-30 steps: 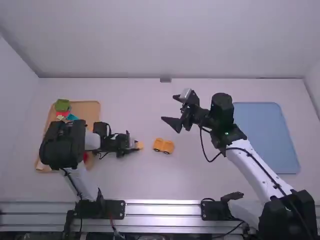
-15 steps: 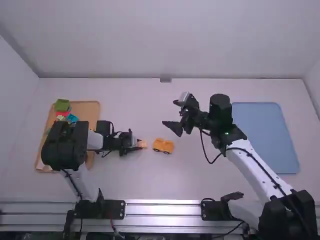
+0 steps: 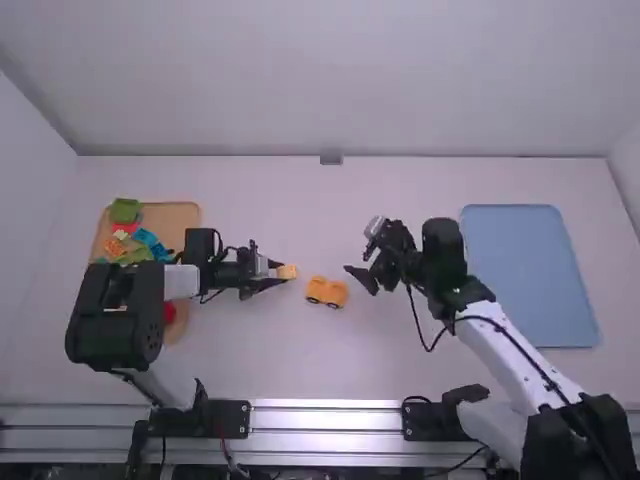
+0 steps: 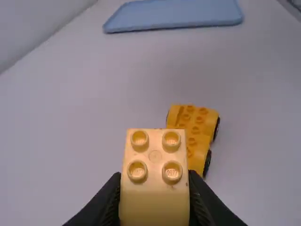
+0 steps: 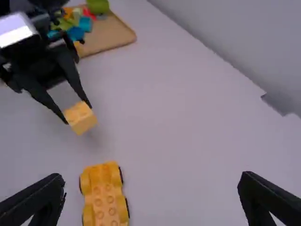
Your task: Assemble lego blocks to make yellow taxi
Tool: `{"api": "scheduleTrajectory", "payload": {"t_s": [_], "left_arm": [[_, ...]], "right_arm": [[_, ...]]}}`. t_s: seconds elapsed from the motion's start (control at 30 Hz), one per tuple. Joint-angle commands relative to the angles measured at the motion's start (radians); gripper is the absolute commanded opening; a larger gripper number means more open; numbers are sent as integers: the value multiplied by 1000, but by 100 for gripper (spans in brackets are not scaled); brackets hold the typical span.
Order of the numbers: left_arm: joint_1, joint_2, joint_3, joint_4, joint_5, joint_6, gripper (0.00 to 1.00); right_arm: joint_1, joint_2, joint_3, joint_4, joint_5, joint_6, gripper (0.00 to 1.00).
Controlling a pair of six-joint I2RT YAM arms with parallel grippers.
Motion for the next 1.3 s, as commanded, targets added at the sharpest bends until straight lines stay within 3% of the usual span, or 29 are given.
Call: {"api": "scheduleTrajectory", "payload": {"t_s": [0.0,0.1,0.2,0.33,0.47,0.63,0.77,1.07,1.27], "left_arm": [[-32,-12,29,-7,55,-27,2],[-76,-12,56,-13,19,-48,4],[-137,-12,91,-45,-61,-72,4],[-230,-12,157,-148,-201,-71,2],[-270,-12,205,-271,-240,18,2],[-264,-12,267,-471,-298,129,2],[-263,-12,276,-517,-287,167,2],[-267,-11,265,-514,-290,164,2],[-266,-11,263,-524,-289,157,2]], "right_arm": [[-26,-66,-105,80,22,59,99],[-51,-64,-243,239,-129,55,99],[-72,21,-351,431,-180,106,99],[-32,265,-439,787,-217,84,99],[23,450,-444,947,-184,22,99],[57,720,-317,1031,-220,9,99],[58,827,-248,1076,-219,2,99],[61,961,-120,1041,-309,1,99],[109,1001,-107,1036,-204,-45,100]]}}
